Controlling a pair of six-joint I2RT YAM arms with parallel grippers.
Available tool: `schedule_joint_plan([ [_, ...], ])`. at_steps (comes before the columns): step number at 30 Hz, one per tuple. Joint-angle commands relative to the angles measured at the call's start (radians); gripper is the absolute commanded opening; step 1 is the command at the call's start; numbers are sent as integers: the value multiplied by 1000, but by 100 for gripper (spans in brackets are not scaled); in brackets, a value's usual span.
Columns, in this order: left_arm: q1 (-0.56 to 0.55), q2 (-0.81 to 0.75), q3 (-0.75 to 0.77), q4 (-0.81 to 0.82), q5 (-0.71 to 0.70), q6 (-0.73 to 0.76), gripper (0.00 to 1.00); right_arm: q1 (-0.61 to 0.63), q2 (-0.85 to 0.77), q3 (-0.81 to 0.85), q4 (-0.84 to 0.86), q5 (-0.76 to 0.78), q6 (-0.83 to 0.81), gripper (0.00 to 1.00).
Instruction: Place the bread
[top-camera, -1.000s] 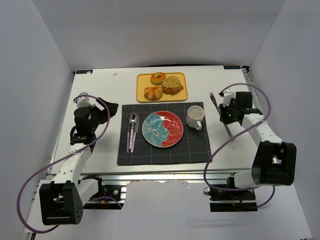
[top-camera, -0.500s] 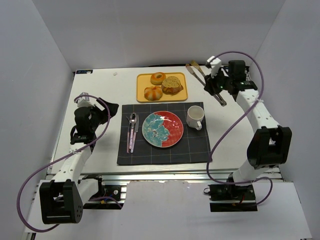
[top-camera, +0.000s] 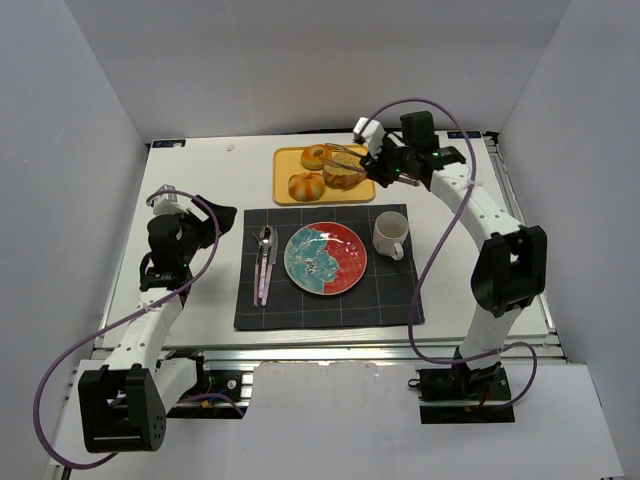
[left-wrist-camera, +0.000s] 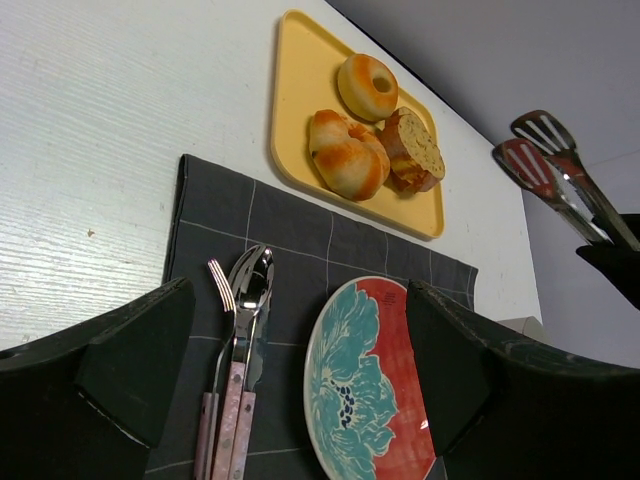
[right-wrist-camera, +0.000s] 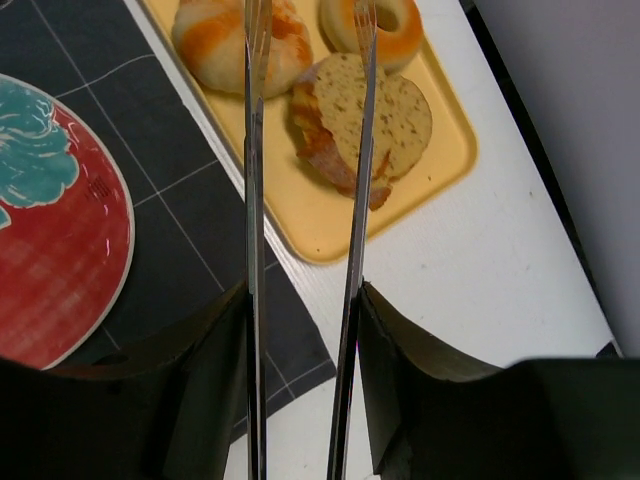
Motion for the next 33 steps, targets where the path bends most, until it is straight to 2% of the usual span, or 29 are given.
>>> schedule_joint_plan([
  [1,-7,-5,23,3,-17,-3,95,48,43,77,-6,45,-96,50],
  [8,-7,-2,22,3,-23,2,95,67,182,209,-86,189,-161,50],
  [33,-5,4,14,13,-25,-9,95,96,272,166,-38,309,-262,56],
])
